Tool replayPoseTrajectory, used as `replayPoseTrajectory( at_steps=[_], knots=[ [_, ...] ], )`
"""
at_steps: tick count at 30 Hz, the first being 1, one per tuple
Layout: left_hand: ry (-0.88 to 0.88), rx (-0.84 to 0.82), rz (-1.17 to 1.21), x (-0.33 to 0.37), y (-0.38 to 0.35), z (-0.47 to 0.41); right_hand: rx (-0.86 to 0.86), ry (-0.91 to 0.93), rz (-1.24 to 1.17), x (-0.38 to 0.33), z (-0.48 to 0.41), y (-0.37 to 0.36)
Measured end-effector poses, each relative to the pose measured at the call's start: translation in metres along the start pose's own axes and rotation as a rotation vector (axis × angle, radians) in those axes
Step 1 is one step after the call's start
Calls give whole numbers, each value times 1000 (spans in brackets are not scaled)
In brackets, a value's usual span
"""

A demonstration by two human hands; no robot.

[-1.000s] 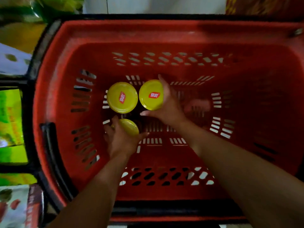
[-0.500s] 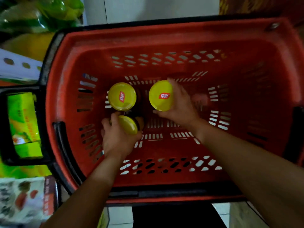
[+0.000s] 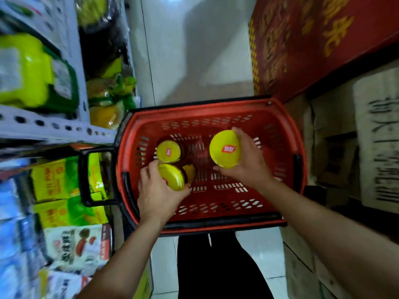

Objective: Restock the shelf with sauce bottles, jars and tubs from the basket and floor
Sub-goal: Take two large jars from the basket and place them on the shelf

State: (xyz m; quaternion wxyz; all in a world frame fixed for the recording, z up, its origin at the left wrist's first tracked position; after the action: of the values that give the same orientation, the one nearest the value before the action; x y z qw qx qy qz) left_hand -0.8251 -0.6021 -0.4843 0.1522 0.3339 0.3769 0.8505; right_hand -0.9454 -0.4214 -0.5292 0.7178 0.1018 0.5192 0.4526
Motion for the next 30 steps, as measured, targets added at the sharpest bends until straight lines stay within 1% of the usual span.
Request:
replayPoseTrajectory(
  at_steps=[7,15,18,24,28,30],
  knots=[
    [-83,10,9,56,92,51,-21,-22,-14,-74,55,84],
    [-180,74,20,105,197,118,43,-3,-30,-162,121,169],
    [-200,75,51,123,228,142,69,-5,9,-192,147,199],
    [-292,77,99,156,275,187,142,8,-2,-230,197,251],
    [-392,97,56,171,295,213,184,3,-18,-240,233,284],
    [-409,85,67,179,303,225,216,3,-38,-240,253,300]
  ],
)
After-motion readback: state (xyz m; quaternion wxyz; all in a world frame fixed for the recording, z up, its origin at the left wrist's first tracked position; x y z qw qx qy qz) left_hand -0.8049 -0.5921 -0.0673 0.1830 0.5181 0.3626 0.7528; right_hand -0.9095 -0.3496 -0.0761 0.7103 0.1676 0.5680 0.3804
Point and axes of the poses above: each hand's wrist, its own z-axis away from the middle knuckle, its own y-axis out of the back of the hand, x = y × z, the point moved 2 cm from there along -z, towards the middle knuckle, and after that the axes turned 6 degrees about -y, right-handed, at the moved point
